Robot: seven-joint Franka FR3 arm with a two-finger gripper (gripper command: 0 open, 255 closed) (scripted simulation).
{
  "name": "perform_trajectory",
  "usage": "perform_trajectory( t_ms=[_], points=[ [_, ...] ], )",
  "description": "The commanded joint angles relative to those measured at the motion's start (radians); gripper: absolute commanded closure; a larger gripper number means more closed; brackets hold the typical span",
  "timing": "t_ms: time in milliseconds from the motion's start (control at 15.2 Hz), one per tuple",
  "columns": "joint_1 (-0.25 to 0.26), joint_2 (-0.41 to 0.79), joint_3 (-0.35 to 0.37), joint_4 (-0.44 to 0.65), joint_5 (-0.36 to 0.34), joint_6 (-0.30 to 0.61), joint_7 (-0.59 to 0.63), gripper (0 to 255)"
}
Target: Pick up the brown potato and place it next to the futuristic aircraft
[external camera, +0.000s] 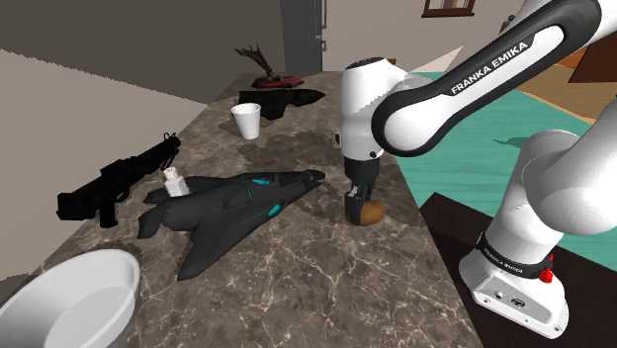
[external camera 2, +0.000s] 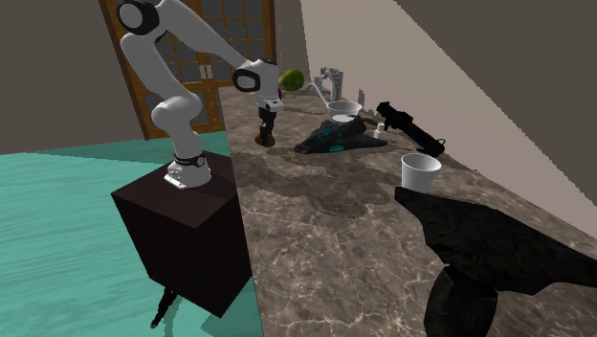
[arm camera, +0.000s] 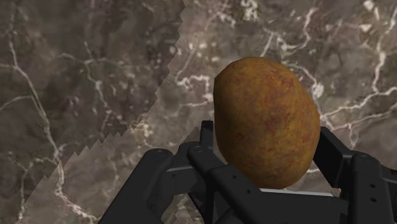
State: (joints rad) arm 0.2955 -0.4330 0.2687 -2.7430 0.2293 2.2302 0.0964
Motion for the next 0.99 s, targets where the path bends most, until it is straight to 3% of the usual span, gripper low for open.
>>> perform_trajectory(
  t_ms=[0, 66, 396, 660, 924],
  points=[
    [0.0, 0.0, 0.0, 0.0, 0.0, 0.0, 0.0, 255],
    [0.0, 0.0, 0.0, 0.0, 0.0, 0.0, 0.0, 0],
    [0.0, 0.0, 0.0, 0.0, 0.0, 0.0, 0.0, 0],
    [-0.007, -0.074, -0.023, 0.081, -0.018, -0.156, 0.002, 0],
    [-0.007, -0.074, -0.023, 0.081, -0.018, -0.156, 0.002, 0]
  ],
)
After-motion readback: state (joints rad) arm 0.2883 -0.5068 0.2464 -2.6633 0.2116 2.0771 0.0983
